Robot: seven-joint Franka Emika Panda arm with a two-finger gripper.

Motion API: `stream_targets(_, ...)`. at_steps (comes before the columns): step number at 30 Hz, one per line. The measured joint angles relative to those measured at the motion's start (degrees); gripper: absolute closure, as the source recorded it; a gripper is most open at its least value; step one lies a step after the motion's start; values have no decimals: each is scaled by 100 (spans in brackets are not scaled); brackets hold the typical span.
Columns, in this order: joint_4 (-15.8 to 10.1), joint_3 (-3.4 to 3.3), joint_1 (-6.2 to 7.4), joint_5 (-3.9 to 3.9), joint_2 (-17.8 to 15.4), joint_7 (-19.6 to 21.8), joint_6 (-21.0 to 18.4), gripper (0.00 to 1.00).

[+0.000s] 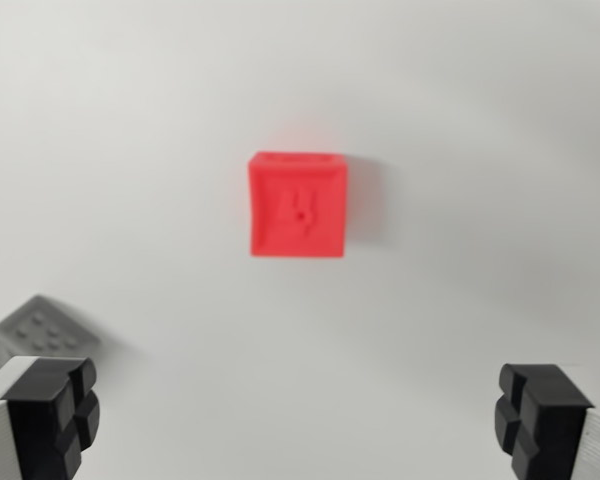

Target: Destack cube

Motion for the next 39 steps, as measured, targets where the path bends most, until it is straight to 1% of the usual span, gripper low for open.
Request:
stream_targets(11,247,-4,0,-23,-243,15,-490,0)
stream_targets(19,416,-7,0,-29,-336,21,-756,0)
stream_targets(29,541,-10,0,-33,-409,24,-952,0)
stream_targets(39,556,-10,0,-34,-409,24,-969,0)
